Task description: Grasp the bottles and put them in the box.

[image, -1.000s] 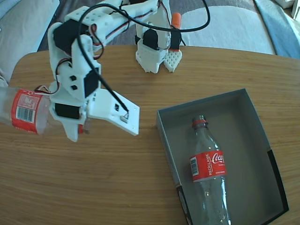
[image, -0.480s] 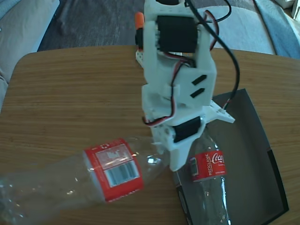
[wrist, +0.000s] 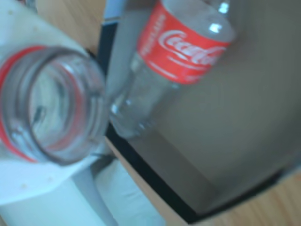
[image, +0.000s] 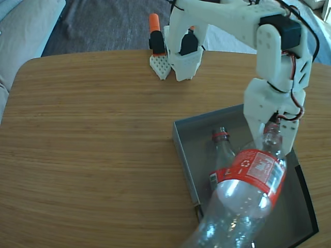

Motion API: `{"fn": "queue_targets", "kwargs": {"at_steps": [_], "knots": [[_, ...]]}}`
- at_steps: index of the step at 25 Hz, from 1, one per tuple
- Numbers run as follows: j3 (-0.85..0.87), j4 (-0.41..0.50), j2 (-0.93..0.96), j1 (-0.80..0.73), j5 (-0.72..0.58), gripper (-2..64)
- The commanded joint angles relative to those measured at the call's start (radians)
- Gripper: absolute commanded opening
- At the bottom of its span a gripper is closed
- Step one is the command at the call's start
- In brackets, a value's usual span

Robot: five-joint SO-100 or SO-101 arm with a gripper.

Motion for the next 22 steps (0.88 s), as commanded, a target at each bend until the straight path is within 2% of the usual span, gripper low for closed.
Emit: {"fn": "queue_targets", "kwargs": {"at_steps": [1, 5, 10, 16, 22], "knots": [[-0.055, -0.003, 0.009, -0.097, -0.021, -0.3], [-0.032, -0.009, 0.008, -0.216, -0.132, -0.3], [0.049, -0.008, 0.008, -0.278, -0.316, -0.3], [0.121, 0.002, 0.008, -0.255, -0.495, -0.3], [0.202, 0.002, 0.008, -0.173, -0.591, -0.3]]}}
